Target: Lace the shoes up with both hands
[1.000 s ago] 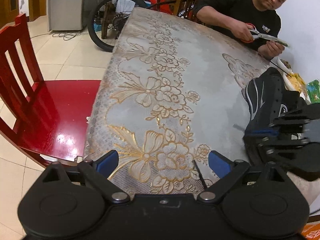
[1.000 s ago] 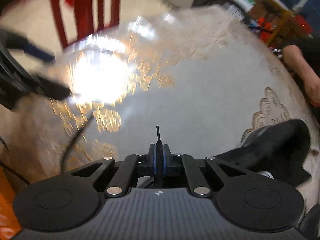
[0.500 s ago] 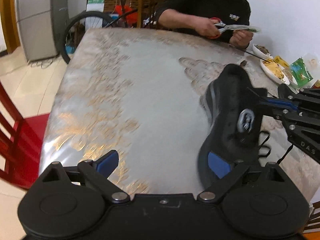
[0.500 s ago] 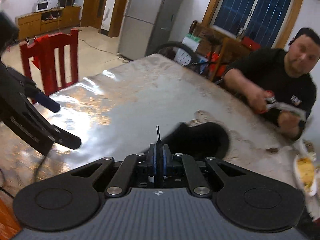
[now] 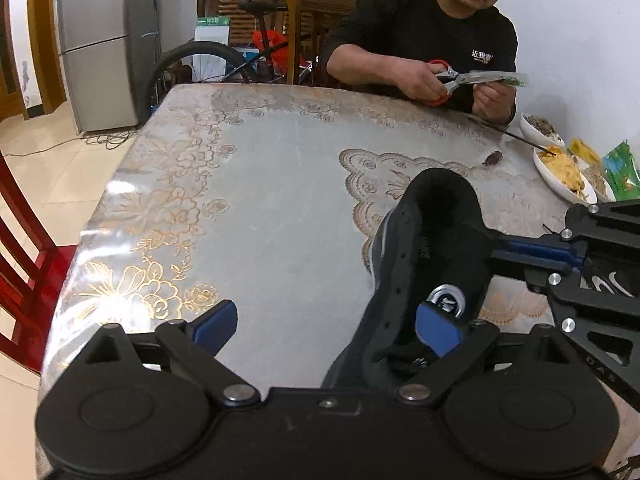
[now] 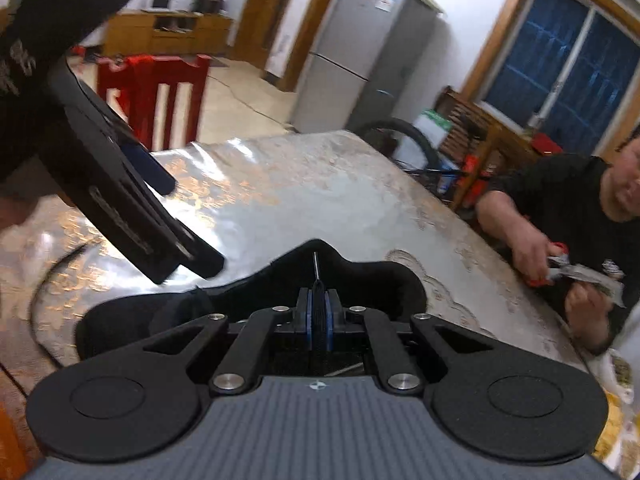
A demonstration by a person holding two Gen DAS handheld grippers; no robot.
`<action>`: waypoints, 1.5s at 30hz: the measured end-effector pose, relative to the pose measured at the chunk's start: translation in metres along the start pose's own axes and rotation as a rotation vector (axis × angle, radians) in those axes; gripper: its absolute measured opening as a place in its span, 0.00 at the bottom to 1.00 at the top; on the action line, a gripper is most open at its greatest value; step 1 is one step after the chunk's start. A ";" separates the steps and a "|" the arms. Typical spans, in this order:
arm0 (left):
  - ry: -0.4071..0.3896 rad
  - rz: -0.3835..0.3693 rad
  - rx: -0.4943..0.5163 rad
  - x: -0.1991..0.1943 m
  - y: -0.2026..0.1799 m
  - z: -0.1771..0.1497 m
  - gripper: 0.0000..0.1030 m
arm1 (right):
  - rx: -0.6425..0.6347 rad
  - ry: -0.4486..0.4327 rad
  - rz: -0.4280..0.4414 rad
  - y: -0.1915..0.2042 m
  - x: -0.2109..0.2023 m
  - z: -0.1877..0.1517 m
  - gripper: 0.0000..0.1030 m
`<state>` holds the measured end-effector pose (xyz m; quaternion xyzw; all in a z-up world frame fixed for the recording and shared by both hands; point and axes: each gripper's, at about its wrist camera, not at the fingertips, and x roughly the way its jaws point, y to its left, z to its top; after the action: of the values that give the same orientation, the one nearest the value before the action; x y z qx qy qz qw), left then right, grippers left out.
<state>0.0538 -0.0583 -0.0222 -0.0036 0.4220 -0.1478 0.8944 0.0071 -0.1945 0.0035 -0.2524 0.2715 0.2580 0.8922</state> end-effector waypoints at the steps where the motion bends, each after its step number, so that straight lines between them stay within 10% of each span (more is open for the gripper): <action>1: 0.000 0.004 0.000 0.001 -0.003 0.000 0.93 | -0.017 0.003 0.017 -0.002 0.000 0.001 0.06; 30: 0.004 0.146 -0.016 0.010 -0.008 -0.027 0.96 | -0.516 0.132 0.279 0.031 0.023 0.013 0.06; 45: 0.003 0.130 -0.073 0.009 0.001 -0.028 0.97 | -0.213 0.040 0.322 0.023 0.032 -0.003 0.07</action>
<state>0.0382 -0.0561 -0.0476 -0.0087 0.4279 -0.0740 0.9008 0.0153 -0.1690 -0.0249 -0.3039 0.2973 0.4195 0.8020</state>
